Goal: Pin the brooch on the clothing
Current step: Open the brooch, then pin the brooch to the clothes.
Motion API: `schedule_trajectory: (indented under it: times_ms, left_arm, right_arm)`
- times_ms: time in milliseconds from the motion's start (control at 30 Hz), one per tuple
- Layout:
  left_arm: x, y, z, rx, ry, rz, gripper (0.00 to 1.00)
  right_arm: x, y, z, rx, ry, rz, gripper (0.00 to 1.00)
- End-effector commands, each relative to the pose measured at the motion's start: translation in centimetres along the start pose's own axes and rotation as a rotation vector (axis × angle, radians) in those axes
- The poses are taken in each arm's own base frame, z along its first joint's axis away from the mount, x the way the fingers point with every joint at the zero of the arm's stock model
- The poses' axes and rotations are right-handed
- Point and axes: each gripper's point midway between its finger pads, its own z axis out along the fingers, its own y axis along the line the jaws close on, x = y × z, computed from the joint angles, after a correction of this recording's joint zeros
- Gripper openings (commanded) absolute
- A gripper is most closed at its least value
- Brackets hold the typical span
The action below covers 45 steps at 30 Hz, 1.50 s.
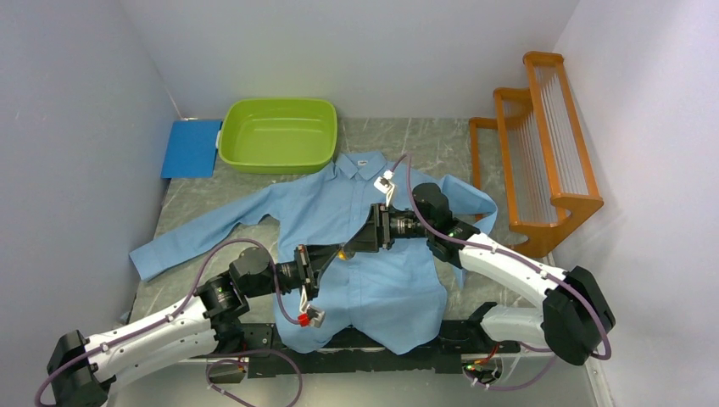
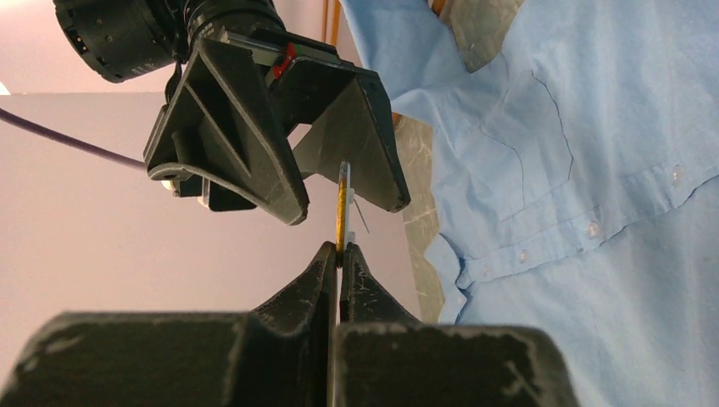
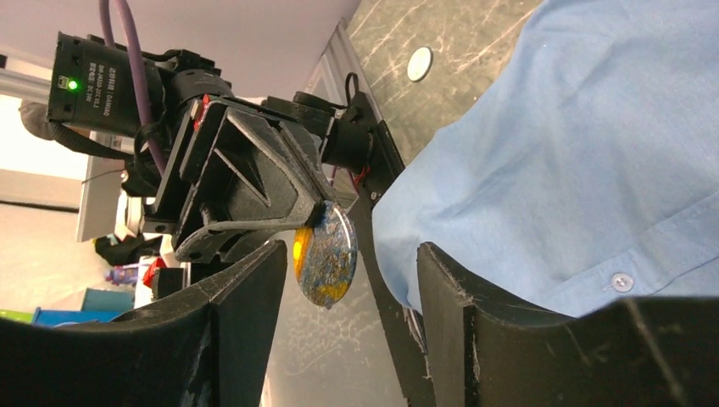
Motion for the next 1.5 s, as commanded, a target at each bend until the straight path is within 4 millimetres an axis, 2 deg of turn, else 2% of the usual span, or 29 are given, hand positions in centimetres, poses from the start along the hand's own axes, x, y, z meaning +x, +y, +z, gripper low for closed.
schedule_trajectory:
  times_ms: [0,333,433,467,500,533,567,700,833,1033,1133,1233,1300,1400,1433,1467]
  left_arm:
    - [0.3,1.5,-0.3,-0.050,0.026,0.030,0.03]
    - [0.5,1.1,-0.3,-0.039,0.035,0.020,0.03]
    - [0.6,1.1,-0.3,-0.036,0.044,0.001,0.05]
    - [0.7,1.1,-0.4,-0.036,0.048,-0.013,0.13]
    - [0.8,1.0,-0.4,-0.036,0.051,-0.027,0.63]
    - [0.7,1.1,-0.4,-0.039,0.050,-0.047,0.94]
    - [0.8,1.0,-0.4,-0.034,0.053,-0.076,0.98]
    - [1.2,0.2,-0.1,0.016,0.083,-0.244,0.98]
    - [2.1,0.6,0.8,0.012,0.155,-0.564,0.98]
    - [2.7,3.2,2.6,-0.066,0.316,-1.253,0.98]
    - [2.5,3.4,3.7,-0.157,0.375,-1.623,0.98]
    - [2.4,2.6,4.8,-0.248,0.415,-1.914,0.98]
    - [1.6,2.4,5.7,-0.261,0.382,-2.064,0.98]
    - [0.4,3.6,6.9,-0.273,0.248,-2.198,0.98]
    - [0.0,4.2,7.1,-0.280,0.185,-2.226,0.79]
    - [-0.2,4.6,7.2,-0.294,0.133,-2.246,0.55]
  right_arm:
    - [-0.5,1.9,-0.2,-0.083,-0.009,-0.051,0.56]
    - [-0.5,1.8,-0.3,-0.084,-0.015,-0.061,0.00]
    - [-0.7,1.7,-0.4,-0.069,-0.025,-0.083,0.00]
    - [-0.8,1.7,-0.5,-0.061,-0.033,-0.089,0.00]
    - [-0.9,1.6,-0.7,-0.049,-0.043,-0.094,0.00]
    - [-1.1,1.5,-0.9,-0.034,-0.055,-0.100,0.00]
    - [-1.4,1.3,-1.2,-0.016,-0.071,-0.103,0.00]
    - [-3.0,0.6,-3.5,0.036,-0.177,-0.116,0.00]
    - [-4.1,-0.8,-6.2,0.094,-0.288,-0.113,0.00]
    - [-5.0,-2.1,-9.5,0.152,-0.446,-0.105,0.00]
    - [-5.3,-1.6,-10.4,0.145,-0.513,-0.119,0.00]
    - [-5.6,-0.4,-10.9,0.103,-0.563,-0.139,0.00]
    - [-5.8,0.2,-11.1,0.078,-0.586,-0.145,0.00]
    - [-6.0,0.8,-11.3,0.060,-0.597,-0.156,0.00]
    - [-6.1,1.0,-11.2,0.052,-0.597,-0.159,0.00]
    - [-6.1,1.1,-11.2,0.045,-0.596,-0.160,0.00]
